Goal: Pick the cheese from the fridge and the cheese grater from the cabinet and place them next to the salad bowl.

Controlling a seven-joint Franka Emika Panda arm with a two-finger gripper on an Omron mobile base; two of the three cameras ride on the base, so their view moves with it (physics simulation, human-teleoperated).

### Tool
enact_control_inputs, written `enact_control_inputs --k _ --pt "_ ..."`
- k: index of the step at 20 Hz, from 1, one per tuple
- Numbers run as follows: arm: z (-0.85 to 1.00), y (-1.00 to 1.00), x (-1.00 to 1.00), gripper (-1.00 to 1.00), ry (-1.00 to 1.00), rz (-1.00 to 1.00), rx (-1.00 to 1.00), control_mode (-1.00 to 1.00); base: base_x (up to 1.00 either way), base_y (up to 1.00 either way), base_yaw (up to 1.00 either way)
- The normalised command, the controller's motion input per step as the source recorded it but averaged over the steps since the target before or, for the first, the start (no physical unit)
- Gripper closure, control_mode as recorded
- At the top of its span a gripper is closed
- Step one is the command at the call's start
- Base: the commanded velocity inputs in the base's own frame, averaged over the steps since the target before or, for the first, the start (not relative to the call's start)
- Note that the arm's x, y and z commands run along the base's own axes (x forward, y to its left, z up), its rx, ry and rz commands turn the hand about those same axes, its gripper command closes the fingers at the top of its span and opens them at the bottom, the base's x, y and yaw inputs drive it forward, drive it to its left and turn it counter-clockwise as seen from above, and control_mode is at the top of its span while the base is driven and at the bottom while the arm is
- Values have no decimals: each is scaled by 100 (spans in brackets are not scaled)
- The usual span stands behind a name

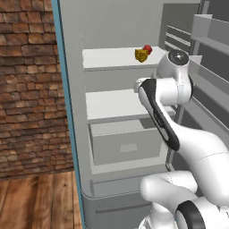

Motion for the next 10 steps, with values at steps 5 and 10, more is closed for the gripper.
enact_control_inputs --k 5,10 --pt "41 0 10 -100 -9 -7 0 -100 0 0 0" --pt "41 -2 13 -100 -11 -3 -1 -100 0 0 0"
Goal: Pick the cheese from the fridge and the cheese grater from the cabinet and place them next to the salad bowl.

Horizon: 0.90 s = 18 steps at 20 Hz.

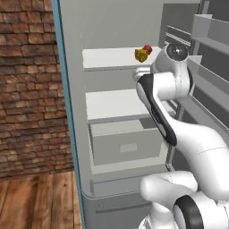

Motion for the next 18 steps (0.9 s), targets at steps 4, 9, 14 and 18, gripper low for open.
enact_control_inputs --k 4,9,14,18 --pt "35 -5 23 -100 0 -3 -1 -100 0 0 0" --pt "26 -8 33 -100 -1 -1 -3 -100 0 0 0" --pt "17 -7 39 -100 0 -2 -5 -100 0 0 0" --pt "5 -3 39 -100 -3 -3 -7 -100 0 0 0"
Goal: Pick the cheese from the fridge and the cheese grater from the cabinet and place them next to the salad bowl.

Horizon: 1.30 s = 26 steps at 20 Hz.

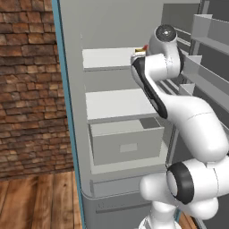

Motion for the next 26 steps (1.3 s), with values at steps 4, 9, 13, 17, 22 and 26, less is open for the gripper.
enact_control_inputs --k 4,9,13,17,22,26 --pt "7 0 42 -100 -2 -3 -4 -100 0 0 0" --pt "2 -7 41 -100 0 -1 -1 -100 0 0 0" --pt "0 -7 43 -100 1 -5 0 -100 0 0 0" --pt "0 -3 47 -100 0 -7 0 -100 0 0 0" --pt "0 -6 49 -100 4 -9 0 -100 0 0 0" --pt "-1 -5 45 -100 9 -11 0 -100 0 0 0"
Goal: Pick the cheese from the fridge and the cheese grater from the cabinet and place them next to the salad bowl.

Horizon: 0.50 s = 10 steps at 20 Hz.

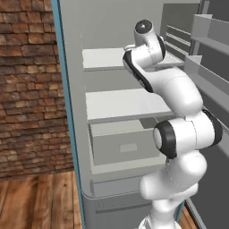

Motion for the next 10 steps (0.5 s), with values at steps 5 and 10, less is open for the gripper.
enact_control_inputs --k 5,10 --pt "0 -9 31 -100 3 -8 0 -100 0 0 0" --pt "0 -12 20 -100 0 -8 0 -100 0 0 0"
